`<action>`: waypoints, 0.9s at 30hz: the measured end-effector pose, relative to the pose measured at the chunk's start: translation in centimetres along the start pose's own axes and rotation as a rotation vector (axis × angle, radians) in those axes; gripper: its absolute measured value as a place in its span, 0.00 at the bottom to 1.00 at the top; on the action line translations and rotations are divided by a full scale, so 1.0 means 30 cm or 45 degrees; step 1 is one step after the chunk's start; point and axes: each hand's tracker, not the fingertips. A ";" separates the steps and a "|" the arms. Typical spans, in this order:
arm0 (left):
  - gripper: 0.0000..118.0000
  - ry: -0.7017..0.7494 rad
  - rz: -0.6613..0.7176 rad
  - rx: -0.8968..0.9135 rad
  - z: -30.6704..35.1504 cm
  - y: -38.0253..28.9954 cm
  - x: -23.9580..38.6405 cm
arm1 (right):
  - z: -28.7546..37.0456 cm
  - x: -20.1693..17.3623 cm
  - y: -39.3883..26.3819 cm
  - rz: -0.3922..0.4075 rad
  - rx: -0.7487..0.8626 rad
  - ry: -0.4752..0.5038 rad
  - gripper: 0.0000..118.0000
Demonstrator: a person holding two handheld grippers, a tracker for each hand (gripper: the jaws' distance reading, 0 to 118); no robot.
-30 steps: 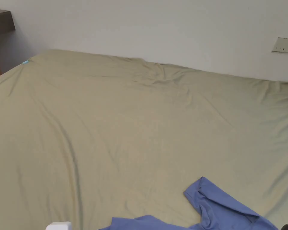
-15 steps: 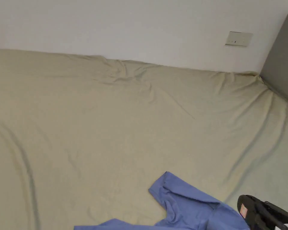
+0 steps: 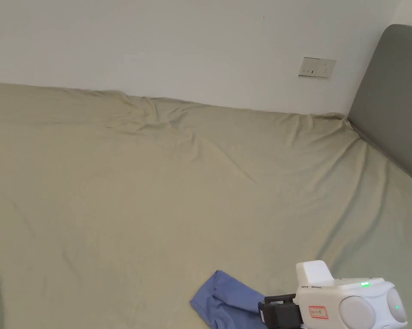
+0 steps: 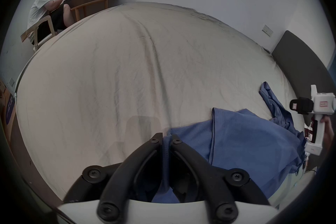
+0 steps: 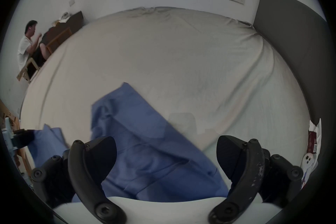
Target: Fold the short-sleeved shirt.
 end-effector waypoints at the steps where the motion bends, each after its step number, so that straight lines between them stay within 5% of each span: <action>1: 0.05 -0.001 -0.002 -0.003 -0.003 0.000 0.000 | -0.023 0.002 0.008 0.017 -0.017 -0.011 0.96; 7: 0.05 0.022 -0.022 -0.039 -0.029 -0.009 0.008 | -0.162 -0.034 0.039 0.142 -0.281 -0.064 0.94; 10: 0.05 0.024 -0.021 -0.048 -0.029 -0.011 0.008 | -0.135 -0.054 0.042 0.064 -0.275 0.057 0.59; 12: 0.05 0.023 -0.023 -0.053 -0.028 -0.010 0.009 | -0.099 -0.076 0.041 0.201 -0.233 0.018 0.32; 13: 0.05 0.025 -0.021 -0.055 -0.030 -0.007 0.010 | -0.097 -0.079 0.038 0.247 -0.230 -0.001 0.08; 22: 0.05 -0.027 -0.055 0.044 0.052 0.067 0.037 | 0.066 -0.037 0.043 0.060 -0.099 0.040 0.04; 27: 0.05 -0.189 -0.032 0.185 0.163 0.181 0.047 | 0.302 -0.001 0.071 -0.015 0.174 0.023 0.04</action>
